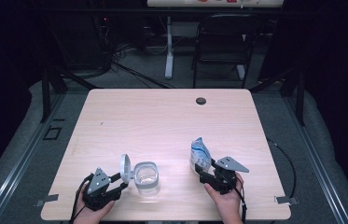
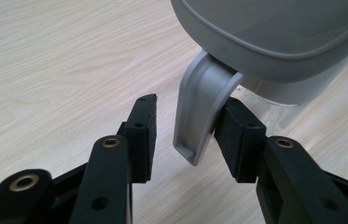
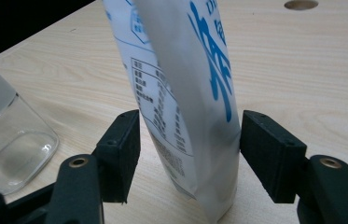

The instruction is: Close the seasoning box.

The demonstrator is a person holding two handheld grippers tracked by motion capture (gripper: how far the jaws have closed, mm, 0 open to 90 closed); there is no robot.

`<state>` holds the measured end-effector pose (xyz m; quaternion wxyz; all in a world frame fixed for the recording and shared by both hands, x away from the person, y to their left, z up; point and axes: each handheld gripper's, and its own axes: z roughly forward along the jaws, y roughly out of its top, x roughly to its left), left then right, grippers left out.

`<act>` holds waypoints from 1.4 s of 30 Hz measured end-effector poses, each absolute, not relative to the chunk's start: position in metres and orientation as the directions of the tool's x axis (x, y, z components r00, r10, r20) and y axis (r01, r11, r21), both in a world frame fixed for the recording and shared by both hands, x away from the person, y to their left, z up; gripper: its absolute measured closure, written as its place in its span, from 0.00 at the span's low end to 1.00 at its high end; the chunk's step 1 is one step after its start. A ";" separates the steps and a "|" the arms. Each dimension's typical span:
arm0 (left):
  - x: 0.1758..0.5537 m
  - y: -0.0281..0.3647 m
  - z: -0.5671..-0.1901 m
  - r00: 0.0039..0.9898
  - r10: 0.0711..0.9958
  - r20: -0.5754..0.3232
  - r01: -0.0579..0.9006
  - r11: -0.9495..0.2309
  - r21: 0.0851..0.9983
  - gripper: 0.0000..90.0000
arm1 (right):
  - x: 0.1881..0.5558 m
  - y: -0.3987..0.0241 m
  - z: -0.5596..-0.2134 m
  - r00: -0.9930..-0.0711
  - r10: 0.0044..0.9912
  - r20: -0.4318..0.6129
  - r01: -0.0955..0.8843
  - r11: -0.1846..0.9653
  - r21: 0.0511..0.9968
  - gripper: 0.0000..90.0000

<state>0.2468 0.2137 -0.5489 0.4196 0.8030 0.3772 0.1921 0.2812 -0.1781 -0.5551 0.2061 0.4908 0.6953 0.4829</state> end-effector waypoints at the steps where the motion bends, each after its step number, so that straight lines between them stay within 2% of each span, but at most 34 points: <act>1: 0.247 0.214 -0.549 0.642 0.767 -0.008 0.445 -0.364 0.818 0.66 | 0.282 -0.178 -0.556 -0.430 0.882 0.190 0.492 0.052 0.869 0.42; 8: 0.247 0.214 -0.549 0.642 0.766 -0.009 0.445 -0.363 0.818 0.66 | 0.287 -0.177 -0.562 -0.420 0.882 0.213 0.522 0.042 0.852 0.40; 14: 0.247 0.214 -0.549 0.641 0.767 -0.012 0.447 -0.361 0.819 0.66 | 0.294 -0.178 -0.567 -0.408 0.866 0.289 0.555 -0.017 0.832 0.37; 18: 0.248 0.214 -0.549 0.642 0.767 -0.011 0.446 -0.361 0.819 0.66 | 0.297 -0.175 -0.569 -0.398 0.881 0.257 0.568 0.017 0.823 0.37; 42: 0.248 0.215 -0.548 0.646 0.763 -0.010 0.449 -0.369 0.814 0.65 | 0.305 -0.166 -0.582 -0.385 0.880 0.278 0.596 0.007 0.803 0.34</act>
